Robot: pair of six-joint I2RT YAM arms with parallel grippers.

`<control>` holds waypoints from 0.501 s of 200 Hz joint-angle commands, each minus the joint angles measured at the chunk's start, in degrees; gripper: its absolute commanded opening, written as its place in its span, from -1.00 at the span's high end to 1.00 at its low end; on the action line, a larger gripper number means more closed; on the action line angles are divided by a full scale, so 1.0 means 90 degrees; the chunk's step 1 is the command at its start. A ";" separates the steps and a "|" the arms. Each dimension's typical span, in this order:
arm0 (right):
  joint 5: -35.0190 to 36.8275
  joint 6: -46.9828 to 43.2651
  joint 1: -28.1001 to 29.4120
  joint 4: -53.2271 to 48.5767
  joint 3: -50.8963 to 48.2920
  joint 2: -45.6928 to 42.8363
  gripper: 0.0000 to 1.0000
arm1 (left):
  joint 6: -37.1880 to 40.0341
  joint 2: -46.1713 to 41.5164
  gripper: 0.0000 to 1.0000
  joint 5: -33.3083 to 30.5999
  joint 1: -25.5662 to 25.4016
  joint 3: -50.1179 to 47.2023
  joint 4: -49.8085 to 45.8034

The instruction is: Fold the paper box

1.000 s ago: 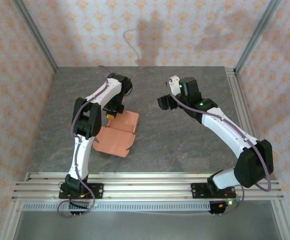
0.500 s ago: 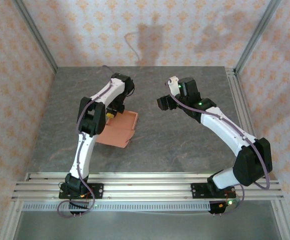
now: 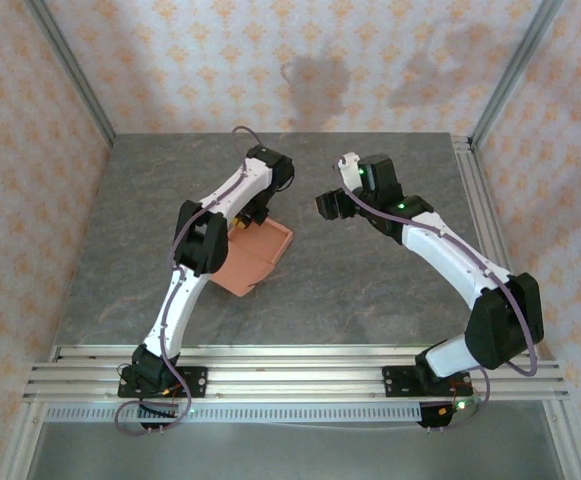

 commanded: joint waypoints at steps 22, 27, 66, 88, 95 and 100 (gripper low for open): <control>-0.0269 0.0213 -0.0042 0.0328 -0.0039 0.0066 -0.61 | -0.0053 -0.0444 0.42 0.0338 0.0063 0.0217 -0.0363; -0.0292 0.0233 -0.0045 0.0332 -0.0024 0.0079 -0.61 | -0.0062 -0.0490 0.38 0.0372 0.0063 0.0211 -0.0375; -0.0409 0.0292 -0.0047 0.0328 0.0031 0.0221 -0.60 | -0.0296 -0.0914 0.06 0.0476 0.0111 0.0170 -0.0279; -0.0510 0.0297 -0.0047 0.0236 0.0159 0.0380 -0.59 | -0.0583 -0.1505 -0.17 0.0732 0.0239 -0.0186 0.0157; -0.0545 0.0302 -0.0042 0.0232 0.0193 0.0442 -0.59 | -0.0699 -0.1746 -0.22 0.0857 0.0302 -0.0378 0.0372; -0.0552 0.0315 -0.0036 0.0222 0.0226 0.0485 -0.59 | -0.0769 -0.1931 -0.29 0.0972 0.0344 -0.0558 0.0516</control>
